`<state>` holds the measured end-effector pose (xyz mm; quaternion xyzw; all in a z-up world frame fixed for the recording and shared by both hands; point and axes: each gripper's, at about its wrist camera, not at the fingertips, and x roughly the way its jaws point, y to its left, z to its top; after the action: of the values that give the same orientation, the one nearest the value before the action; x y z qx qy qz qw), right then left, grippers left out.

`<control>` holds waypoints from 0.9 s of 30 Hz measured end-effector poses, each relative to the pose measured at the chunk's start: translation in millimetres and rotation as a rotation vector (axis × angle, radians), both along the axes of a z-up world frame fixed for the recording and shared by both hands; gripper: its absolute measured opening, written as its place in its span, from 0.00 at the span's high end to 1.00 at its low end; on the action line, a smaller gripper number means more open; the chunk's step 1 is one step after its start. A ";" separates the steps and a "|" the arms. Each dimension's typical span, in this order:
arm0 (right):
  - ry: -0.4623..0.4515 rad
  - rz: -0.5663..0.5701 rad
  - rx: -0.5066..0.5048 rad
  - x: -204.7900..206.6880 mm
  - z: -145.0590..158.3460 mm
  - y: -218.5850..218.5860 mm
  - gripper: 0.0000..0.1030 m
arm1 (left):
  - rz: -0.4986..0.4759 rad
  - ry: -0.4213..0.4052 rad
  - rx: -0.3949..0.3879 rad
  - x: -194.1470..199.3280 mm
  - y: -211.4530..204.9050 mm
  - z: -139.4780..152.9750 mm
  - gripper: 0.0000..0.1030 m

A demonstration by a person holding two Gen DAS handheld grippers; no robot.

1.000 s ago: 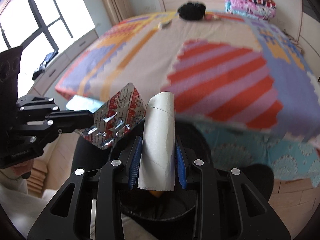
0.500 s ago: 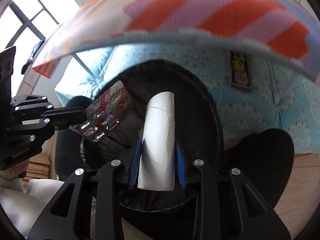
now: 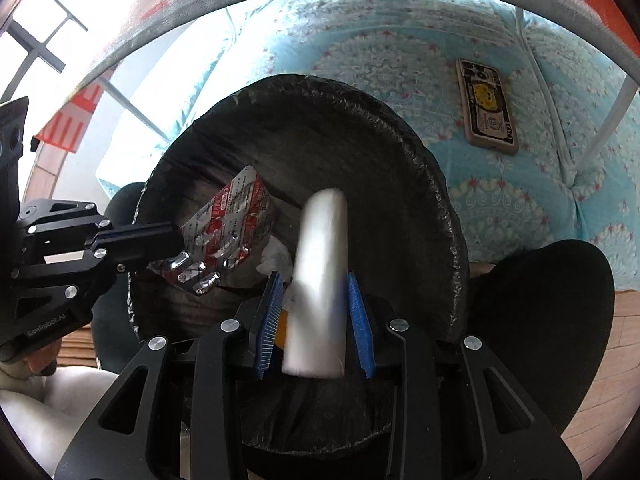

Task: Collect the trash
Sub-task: 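Open both tools to drop the blister pack and paper tube into the bin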

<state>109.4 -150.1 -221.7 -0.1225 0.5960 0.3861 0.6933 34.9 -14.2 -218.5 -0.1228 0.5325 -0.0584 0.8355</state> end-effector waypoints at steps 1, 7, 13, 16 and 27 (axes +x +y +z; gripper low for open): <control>-0.004 0.004 -0.002 0.0 0.0 0.5 0.67 | 0.002 -0.004 0.001 0.3 0.3 0.6 1.00; -0.031 0.012 0.009 2.2 5.8 -3.5 0.58 | 0.001 0.009 0.031 2.5 -3.6 3.0 0.99; -0.050 0.010 0.021 1.6 14.1 -6.9 0.58 | -0.015 -0.003 0.041 0.8 -7.5 9.2 0.99; -0.061 0.015 0.030 -0.5 19.3 -7.3 0.58 | -0.006 -0.002 0.059 0.4 -7.0 12.3 0.98; -0.105 0.024 0.071 2.4 47.3 -8.4 0.57 | -0.007 -0.089 0.077 -6.5 -6.3 51.8 0.99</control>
<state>111.8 -158.5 -174.4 -0.1248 0.5432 0.4083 0.7230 28.4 -20.6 -166.7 -0.0860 0.4970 -0.0461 0.8622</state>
